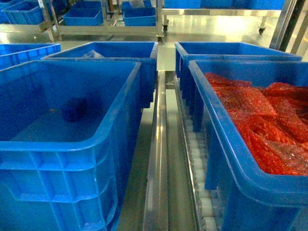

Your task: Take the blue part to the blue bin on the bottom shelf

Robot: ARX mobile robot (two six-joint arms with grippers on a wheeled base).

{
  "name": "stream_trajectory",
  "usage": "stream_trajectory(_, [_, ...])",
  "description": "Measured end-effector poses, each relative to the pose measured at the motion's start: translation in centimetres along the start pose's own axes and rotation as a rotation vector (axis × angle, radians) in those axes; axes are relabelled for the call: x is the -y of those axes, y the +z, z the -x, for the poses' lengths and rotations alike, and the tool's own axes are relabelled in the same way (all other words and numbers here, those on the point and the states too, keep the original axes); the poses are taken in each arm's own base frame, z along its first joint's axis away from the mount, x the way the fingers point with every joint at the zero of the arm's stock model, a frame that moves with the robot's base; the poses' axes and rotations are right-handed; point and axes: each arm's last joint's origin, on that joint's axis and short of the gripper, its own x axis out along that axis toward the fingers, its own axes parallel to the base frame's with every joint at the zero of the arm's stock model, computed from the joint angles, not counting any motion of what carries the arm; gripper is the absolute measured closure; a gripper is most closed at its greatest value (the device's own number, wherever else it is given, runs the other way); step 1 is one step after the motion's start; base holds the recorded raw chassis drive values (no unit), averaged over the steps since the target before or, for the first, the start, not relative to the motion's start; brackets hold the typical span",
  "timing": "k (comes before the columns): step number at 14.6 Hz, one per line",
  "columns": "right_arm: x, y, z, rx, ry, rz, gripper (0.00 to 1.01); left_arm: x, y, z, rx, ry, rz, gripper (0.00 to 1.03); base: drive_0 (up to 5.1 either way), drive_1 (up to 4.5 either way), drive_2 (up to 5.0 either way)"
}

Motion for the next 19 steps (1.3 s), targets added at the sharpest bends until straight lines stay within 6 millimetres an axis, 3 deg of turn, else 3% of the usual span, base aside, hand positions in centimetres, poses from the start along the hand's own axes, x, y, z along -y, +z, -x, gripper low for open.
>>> stream_trajectory(19, [0.0, 0.0, 0.0, 0.000, 0.000, 0.000, 0.03, 0.0, -0.7, 2.6, -0.023, 0.000, -0.003, 1.01, 0.0, 0.00, 0.0])
